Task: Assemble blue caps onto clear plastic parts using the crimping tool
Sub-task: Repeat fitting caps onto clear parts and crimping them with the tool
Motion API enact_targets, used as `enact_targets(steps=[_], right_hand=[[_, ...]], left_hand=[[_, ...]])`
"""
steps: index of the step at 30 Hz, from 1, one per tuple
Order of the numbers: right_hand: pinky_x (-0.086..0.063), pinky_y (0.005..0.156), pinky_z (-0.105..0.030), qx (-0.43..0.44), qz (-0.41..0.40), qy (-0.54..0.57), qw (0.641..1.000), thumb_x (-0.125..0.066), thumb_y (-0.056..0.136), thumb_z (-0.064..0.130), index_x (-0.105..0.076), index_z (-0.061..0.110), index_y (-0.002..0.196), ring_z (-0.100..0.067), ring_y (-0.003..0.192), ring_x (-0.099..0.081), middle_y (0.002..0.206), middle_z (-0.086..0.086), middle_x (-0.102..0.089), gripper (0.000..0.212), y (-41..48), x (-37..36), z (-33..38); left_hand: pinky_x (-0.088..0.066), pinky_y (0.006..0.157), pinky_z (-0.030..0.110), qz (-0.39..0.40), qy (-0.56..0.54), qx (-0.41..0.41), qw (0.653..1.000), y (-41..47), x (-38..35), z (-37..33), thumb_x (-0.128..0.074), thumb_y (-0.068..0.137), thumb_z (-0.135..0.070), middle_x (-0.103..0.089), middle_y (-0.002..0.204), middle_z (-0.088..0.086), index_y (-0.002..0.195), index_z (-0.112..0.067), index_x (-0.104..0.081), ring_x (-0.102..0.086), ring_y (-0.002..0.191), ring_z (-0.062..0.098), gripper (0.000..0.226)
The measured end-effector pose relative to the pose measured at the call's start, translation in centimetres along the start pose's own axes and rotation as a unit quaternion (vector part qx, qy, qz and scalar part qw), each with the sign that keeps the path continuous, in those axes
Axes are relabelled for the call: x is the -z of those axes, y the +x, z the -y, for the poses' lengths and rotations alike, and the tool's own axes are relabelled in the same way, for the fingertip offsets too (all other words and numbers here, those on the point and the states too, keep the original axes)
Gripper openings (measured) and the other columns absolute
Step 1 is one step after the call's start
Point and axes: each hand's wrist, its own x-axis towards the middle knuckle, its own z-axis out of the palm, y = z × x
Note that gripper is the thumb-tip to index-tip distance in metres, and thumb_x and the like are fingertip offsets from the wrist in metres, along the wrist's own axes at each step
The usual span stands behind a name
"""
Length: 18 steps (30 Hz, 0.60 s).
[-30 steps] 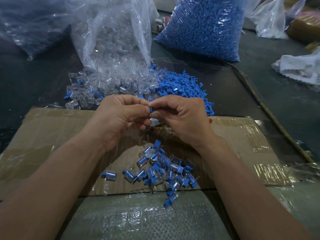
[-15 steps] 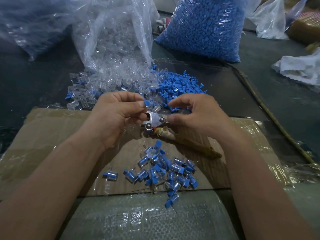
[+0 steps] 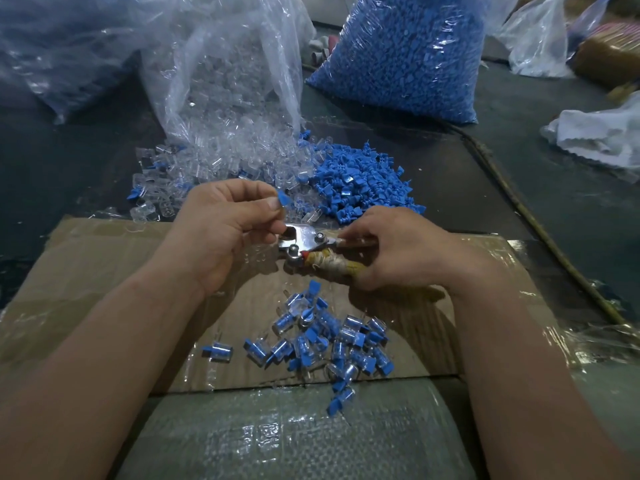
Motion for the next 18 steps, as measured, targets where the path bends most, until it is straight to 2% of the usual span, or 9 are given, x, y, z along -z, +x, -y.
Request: enact_targets(steps=[3,6,9,11,13,15,18], right_hand=[[-0.030,0.053,-0.022,0.008,-0.029,-0.026,0.999,-0.069,0.068,0.032,-0.065,0.023,0.096,-0.002,0.067,-0.043,0.074,0.013,-0.047,0.029,0.26,-0.29,0.25],[-0.029,0.051,-0.025,-0.002,-0.054,-0.077,0.996,-0.060,0.074,0.019,-0.064,0.020,0.089,-0.009,0.065,-0.045,0.073,0.007,-0.050,0.016,0.72,-0.70,0.22],[-0.032,0.054,-0.027,-0.010,-0.073,-0.077,0.994,-0.057,0.074,0.010,-0.059,0.020,0.087,-0.015,0.072,-0.047,0.078,0.006,-0.049,0.016,0.81,-0.87,-0.25],[-0.029,0.053,-0.024,-0.007,-0.090,-0.060,0.994,-0.058,0.076,0.011,-0.054,0.021,0.082,-0.014,0.073,-0.044,0.077,0.009,-0.044,0.012,0.70,-0.70,-0.48],[-0.025,0.053,-0.021,-0.008,-0.121,-0.030,0.992,-0.058,0.079,0.014,-0.046,0.025,0.078,-0.012,0.071,-0.039,0.075,0.013,-0.037,0.016,0.64,-0.48,-0.57],[-0.024,0.053,-0.024,-0.015,-0.157,0.007,0.987,-0.058,0.084,0.021,-0.038,0.028,0.074,-0.011,0.067,-0.038,0.073,0.013,-0.036,0.023,0.54,-0.36,-0.50],[-0.026,0.052,-0.024,-0.020,-0.178,0.059,0.982,-0.054,0.089,0.032,-0.037,0.027,0.081,-0.004,0.064,-0.039,0.072,0.013,-0.041,0.020,0.41,-0.47,-0.09]], left_hand=[[-0.050,0.048,0.015,-0.003,-0.008,-0.003,1.000,0.15,0.09,0.06,-0.054,0.080,0.004,-0.064,0.055,0.000,0.075,-0.008,-0.057,-0.060,0.049,0.007,0.013],[-0.050,0.048,0.015,-0.007,-0.014,-0.009,1.000,0.22,0.07,0.16,-0.052,0.082,0.005,-0.064,0.053,0.000,0.075,-0.008,-0.056,-0.060,0.049,0.007,0.015],[-0.050,0.047,0.014,-0.009,-0.015,-0.020,1.000,0.25,0.10,0.17,-0.051,0.083,0.006,-0.063,0.052,-0.001,0.077,-0.007,-0.055,-0.060,0.048,0.006,0.015],[-0.049,0.046,0.014,-0.013,-0.027,-0.024,0.999,0.34,0.15,0.20,-0.051,0.083,0.006,-0.063,0.053,-0.001,0.077,-0.007,-0.055,-0.060,0.049,0.006,0.015],[-0.049,0.047,0.014,-0.019,-0.037,-0.030,0.999,0.46,0.27,0.27,-0.051,0.084,0.005,-0.064,0.054,-0.001,0.077,-0.008,-0.055,-0.061,0.050,0.007,0.016],[-0.048,0.048,0.015,-0.024,-0.036,-0.040,0.998,0.52,0.35,0.34,-0.051,0.084,0.005,-0.065,0.055,-0.002,0.076,-0.008,-0.055,-0.061,0.052,0.008,0.016],[-0.049,0.050,0.015,-0.031,-0.031,-0.060,0.997,0.45,0.21,0.47,-0.053,0.082,0.004,-0.065,0.056,-0.003,0.076,-0.009,-0.055,-0.062,0.053,0.008,0.014]])
